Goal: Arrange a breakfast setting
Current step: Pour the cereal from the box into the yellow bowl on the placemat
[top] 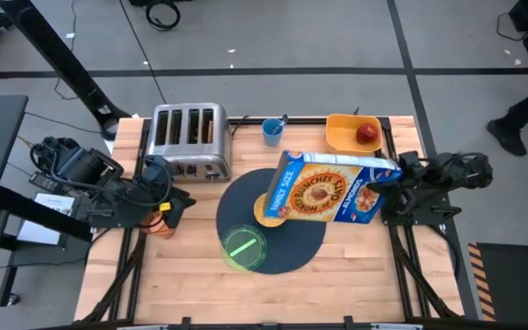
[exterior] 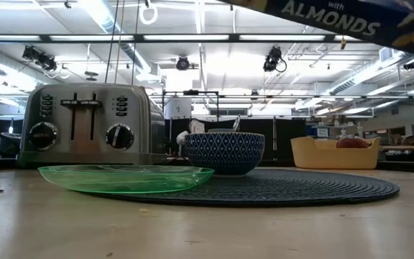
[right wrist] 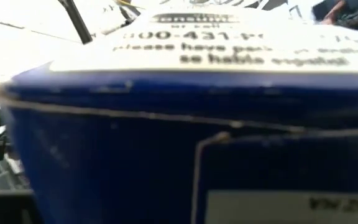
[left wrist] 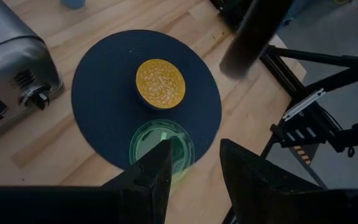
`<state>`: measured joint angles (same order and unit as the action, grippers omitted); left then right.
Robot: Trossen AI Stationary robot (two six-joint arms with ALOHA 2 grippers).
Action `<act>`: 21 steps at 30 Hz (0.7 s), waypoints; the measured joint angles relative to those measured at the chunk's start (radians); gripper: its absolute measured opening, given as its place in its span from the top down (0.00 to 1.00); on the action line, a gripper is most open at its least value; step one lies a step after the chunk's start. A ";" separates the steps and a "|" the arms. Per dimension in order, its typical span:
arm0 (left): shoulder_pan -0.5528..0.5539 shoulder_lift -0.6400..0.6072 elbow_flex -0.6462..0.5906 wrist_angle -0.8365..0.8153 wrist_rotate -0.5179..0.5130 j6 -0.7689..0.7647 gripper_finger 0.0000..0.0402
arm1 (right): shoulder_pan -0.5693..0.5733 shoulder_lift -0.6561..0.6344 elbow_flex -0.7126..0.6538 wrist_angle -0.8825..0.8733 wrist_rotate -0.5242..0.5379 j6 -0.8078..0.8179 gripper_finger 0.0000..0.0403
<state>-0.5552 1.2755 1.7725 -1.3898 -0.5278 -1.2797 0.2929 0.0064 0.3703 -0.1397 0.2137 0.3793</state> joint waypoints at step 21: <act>0.003 0.006 0.000 -0.008 -0.061 0.009 0.65 | 0.000 -0.004 0.017 -0.228 0.102 -0.013 0.59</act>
<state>-0.5518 1.2814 1.7729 -1.3975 -0.5890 -1.2709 0.2932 0.0029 0.3874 -0.3674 0.3159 0.3660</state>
